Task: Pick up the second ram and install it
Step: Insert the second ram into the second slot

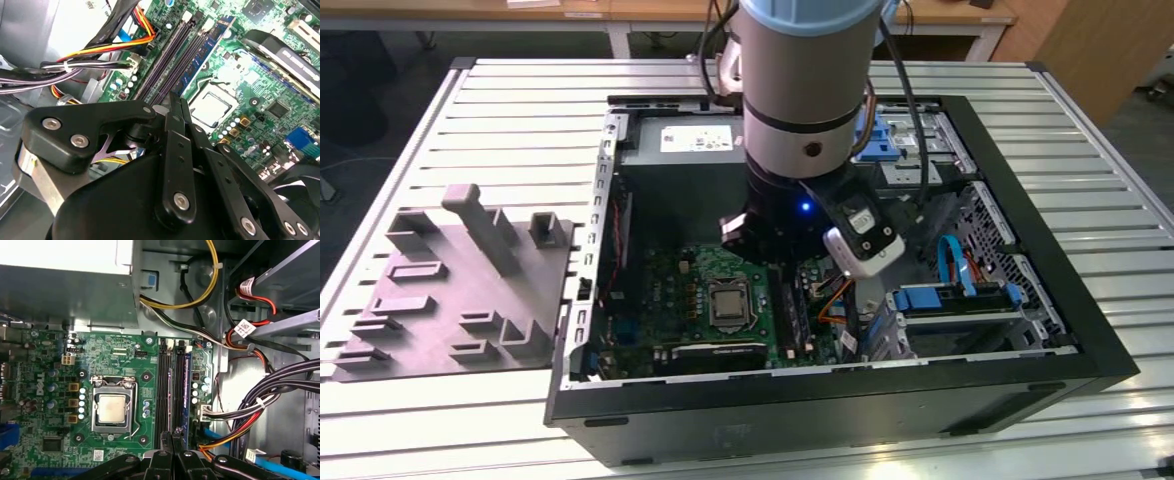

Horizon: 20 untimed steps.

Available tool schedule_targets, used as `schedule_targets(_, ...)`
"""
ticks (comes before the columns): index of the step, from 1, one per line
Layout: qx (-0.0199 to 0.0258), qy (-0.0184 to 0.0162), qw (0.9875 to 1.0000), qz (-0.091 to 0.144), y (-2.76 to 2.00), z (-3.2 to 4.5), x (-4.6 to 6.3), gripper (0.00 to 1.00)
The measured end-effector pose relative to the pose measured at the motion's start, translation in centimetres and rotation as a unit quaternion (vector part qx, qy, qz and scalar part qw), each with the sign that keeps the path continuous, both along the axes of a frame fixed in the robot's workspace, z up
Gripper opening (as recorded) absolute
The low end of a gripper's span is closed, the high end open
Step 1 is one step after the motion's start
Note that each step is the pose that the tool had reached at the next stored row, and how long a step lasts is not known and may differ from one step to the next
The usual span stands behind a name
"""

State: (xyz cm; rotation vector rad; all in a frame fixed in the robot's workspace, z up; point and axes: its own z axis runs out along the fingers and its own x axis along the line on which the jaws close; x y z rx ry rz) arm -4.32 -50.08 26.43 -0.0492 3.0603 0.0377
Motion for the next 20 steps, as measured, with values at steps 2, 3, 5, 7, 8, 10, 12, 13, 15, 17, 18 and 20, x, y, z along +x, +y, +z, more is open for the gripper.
schedule_targets(2,0.0000,0.0000,1.0000,0.000,0.00,-0.33,0.06,0.11)
schedule_targets(3,0.0000,0.0000,1.0000,0.000,0.00,-0.48,0.07,0.11)
schedule_targets(5,-0.0001,0.0001,1.0000,0.000,0.00,-0.56,0.07,0.11)
schedule_targets(7,0.0000,0.0000,1.0000,-0.001,0.00,-0.64,0.08,0.11)
schedule_targets(8,0.0000,-0.0001,1.0000,-0.006,0.00,-0.70,0.08,0.11)
schedule_targets(10,-0.0002,0.0001,0.9999,-0.016,0.00,-0.75,0.08,0.11)
schedule_targets(12,-0.0001,0.0001,0.9998,-0.018,0.00,-0.79,0.07,0.11)
schedule_targets(13,-0.0001,0.0000,0.9998,-0.018,0.00,-0.83,0.08,0.11)
schedule_targets(15,-0.0001,0.0000,0.9998,-0.018,0.00,-0.87,0.08,0.11)
schedule_targets(17,-0.0001,0.0000,0.9998,-0.018,0.00,-0.88,0.10,0.11)
schedule_targets(18,0.0002,-0.0001,0.9998,-0.018,0.01,-0.97,0.14,0.11)
schedule_targets(20,0.0005,0.0000,0.9998,-0.019,0.03,-1.13,0.16,0.11)
